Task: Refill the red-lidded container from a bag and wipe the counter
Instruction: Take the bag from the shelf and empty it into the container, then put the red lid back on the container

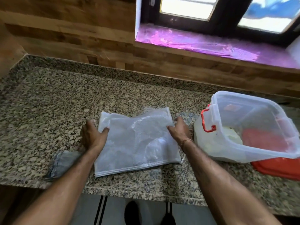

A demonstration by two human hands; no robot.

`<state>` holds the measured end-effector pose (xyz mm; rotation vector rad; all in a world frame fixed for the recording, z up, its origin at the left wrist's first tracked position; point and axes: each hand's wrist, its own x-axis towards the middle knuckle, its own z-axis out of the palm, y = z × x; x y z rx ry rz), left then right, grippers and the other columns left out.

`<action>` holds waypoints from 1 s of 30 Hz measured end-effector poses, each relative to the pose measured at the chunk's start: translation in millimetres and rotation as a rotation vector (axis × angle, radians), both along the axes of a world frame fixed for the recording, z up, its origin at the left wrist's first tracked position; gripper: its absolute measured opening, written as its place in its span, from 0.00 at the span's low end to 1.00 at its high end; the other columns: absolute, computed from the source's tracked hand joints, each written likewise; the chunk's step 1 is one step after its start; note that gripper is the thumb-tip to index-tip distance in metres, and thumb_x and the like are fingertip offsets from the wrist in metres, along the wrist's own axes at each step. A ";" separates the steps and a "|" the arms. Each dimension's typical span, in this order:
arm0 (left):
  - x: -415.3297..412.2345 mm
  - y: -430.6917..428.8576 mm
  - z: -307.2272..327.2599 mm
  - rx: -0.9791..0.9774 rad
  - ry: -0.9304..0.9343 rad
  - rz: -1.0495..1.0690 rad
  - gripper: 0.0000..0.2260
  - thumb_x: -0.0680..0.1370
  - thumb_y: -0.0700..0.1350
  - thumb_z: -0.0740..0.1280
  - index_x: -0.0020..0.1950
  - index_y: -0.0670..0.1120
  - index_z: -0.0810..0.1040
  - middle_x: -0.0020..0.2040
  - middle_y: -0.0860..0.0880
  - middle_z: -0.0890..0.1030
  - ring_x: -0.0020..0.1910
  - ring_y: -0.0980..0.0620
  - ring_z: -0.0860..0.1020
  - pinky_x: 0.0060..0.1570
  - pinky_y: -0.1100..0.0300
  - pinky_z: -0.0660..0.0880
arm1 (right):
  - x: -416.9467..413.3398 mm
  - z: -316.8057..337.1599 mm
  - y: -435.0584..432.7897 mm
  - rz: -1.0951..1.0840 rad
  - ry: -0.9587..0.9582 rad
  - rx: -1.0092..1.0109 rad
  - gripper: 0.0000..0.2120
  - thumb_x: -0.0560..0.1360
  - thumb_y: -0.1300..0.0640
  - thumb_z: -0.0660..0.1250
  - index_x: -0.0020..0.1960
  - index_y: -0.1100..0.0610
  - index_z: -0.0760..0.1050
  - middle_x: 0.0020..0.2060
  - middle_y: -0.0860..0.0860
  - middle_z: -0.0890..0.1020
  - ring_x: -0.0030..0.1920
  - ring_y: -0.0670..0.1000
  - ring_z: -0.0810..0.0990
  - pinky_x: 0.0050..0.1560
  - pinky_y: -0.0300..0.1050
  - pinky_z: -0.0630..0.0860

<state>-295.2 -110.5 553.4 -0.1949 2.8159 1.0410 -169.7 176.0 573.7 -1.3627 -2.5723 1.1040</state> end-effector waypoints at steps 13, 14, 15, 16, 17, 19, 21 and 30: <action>64.9 193.2 135.8 0.252 0.363 -0.381 0.26 0.74 0.60 0.73 0.67 0.50 0.72 0.64 0.46 0.76 0.63 0.44 0.76 0.60 0.47 0.75 | 46.5 157.9 82.4 0.170 0.585 0.215 0.14 0.74 0.50 0.73 0.58 0.51 0.77 0.48 0.50 0.83 0.46 0.50 0.83 0.51 0.52 0.82; 79.7 211.2 143.3 0.259 0.391 -0.402 0.26 0.74 0.59 0.73 0.67 0.50 0.72 0.64 0.46 0.77 0.63 0.44 0.76 0.60 0.47 0.75 | 62.1 162.9 98.8 0.167 0.598 0.233 0.14 0.74 0.50 0.73 0.58 0.51 0.76 0.48 0.50 0.83 0.46 0.50 0.84 0.51 0.52 0.82; 97.0 230.7 149.6 0.259 0.423 -0.423 0.26 0.74 0.59 0.74 0.66 0.50 0.72 0.64 0.45 0.77 0.63 0.44 0.76 0.60 0.48 0.75 | 80.3 166.7 117.4 0.163 0.609 0.243 0.14 0.74 0.50 0.73 0.58 0.51 0.76 0.49 0.51 0.83 0.45 0.50 0.84 0.51 0.53 0.82; 113.7 248.9 155.4 0.256 0.442 -0.436 0.25 0.74 0.59 0.74 0.66 0.50 0.73 0.63 0.45 0.78 0.63 0.43 0.77 0.60 0.48 0.75 | 98.2 169.2 135.6 0.151 0.609 0.246 0.15 0.74 0.49 0.73 0.58 0.51 0.76 0.49 0.51 0.83 0.45 0.50 0.84 0.50 0.53 0.82; 133.2 270.4 161.4 0.255 0.455 -0.448 0.25 0.74 0.58 0.74 0.66 0.49 0.73 0.63 0.45 0.78 0.62 0.43 0.77 0.60 0.48 0.75 | 118.6 171.0 157.7 0.134 0.605 0.255 0.15 0.74 0.48 0.72 0.58 0.51 0.76 0.50 0.50 0.83 0.45 0.50 0.84 0.50 0.53 0.83; 169.0 308.8 170.6 0.263 0.468 -0.478 0.26 0.73 0.60 0.73 0.66 0.50 0.73 0.63 0.45 0.79 0.62 0.43 0.77 0.61 0.46 0.75 | 156.7 173.1 197.8 0.102 0.588 0.288 0.15 0.74 0.46 0.71 0.58 0.49 0.76 0.50 0.50 0.83 0.46 0.51 0.84 0.50 0.54 0.82; 204.6 350.4 177.8 0.284 0.491 -0.524 0.26 0.72 0.61 0.72 0.65 0.50 0.74 0.62 0.46 0.79 0.61 0.43 0.78 0.60 0.45 0.76 | 194.4 172.7 241.3 0.061 0.584 0.315 0.16 0.73 0.45 0.71 0.57 0.49 0.76 0.49 0.49 0.82 0.47 0.53 0.84 0.50 0.54 0.82; 324.1 493.0 162.7 0.055 0.157 -0.714 0.42 0.75 0.68 0.66 0.80 0.45 0.61 0.78 0.45 0.69 0.75 0.43 0.69 0.70 0.48 0.69 | 319.7 122.0 365.3 -0.146 0.315 0.273 0.20 0.74 0.43 0.72 0.59 0.53 0.75 0.54 0.54 0.84 0.55 0.58 0.83 0.50 0.49 0.77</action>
